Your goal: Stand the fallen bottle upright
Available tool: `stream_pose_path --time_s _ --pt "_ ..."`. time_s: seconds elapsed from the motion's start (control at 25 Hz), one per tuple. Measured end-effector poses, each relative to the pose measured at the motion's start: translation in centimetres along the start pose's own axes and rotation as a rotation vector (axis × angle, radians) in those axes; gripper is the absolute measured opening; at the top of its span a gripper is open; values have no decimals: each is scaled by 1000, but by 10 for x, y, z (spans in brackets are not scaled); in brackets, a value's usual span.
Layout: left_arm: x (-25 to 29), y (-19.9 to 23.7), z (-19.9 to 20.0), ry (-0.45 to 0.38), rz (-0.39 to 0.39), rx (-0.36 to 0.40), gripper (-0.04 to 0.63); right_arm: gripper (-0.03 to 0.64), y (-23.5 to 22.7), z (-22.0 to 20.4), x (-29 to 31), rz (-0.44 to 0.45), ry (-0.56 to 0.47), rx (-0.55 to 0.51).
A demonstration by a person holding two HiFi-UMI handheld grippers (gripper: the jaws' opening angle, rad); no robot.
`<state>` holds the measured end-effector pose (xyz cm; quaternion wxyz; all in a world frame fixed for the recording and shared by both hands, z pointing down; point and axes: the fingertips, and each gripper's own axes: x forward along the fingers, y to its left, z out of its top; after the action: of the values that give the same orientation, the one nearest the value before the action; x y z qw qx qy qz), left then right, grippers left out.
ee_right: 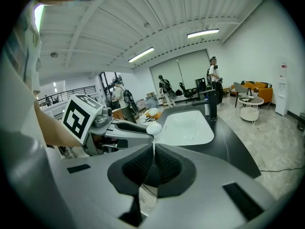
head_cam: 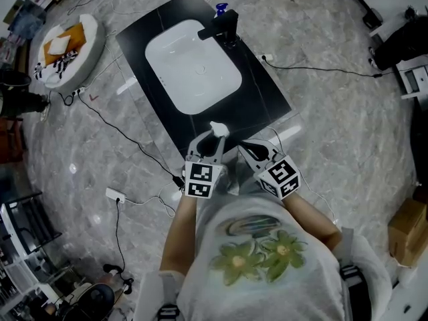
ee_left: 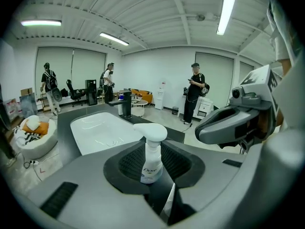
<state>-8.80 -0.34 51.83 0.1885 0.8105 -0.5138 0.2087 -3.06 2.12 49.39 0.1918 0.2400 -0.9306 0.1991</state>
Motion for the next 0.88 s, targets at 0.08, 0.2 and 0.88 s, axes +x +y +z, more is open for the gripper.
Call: stream_pose_path --time_s 0.08,0.2,0.88 --pt "-2 1 0 -4 8 -6 114 43 0 0 0 4 1 -2" --pt "-7 1 1 -6 17 -8 109 43 2 1 0 12 -1 -6" --pt "-38 6 12 -73 76 -71 39 43 20 8 15 97 2 -31"
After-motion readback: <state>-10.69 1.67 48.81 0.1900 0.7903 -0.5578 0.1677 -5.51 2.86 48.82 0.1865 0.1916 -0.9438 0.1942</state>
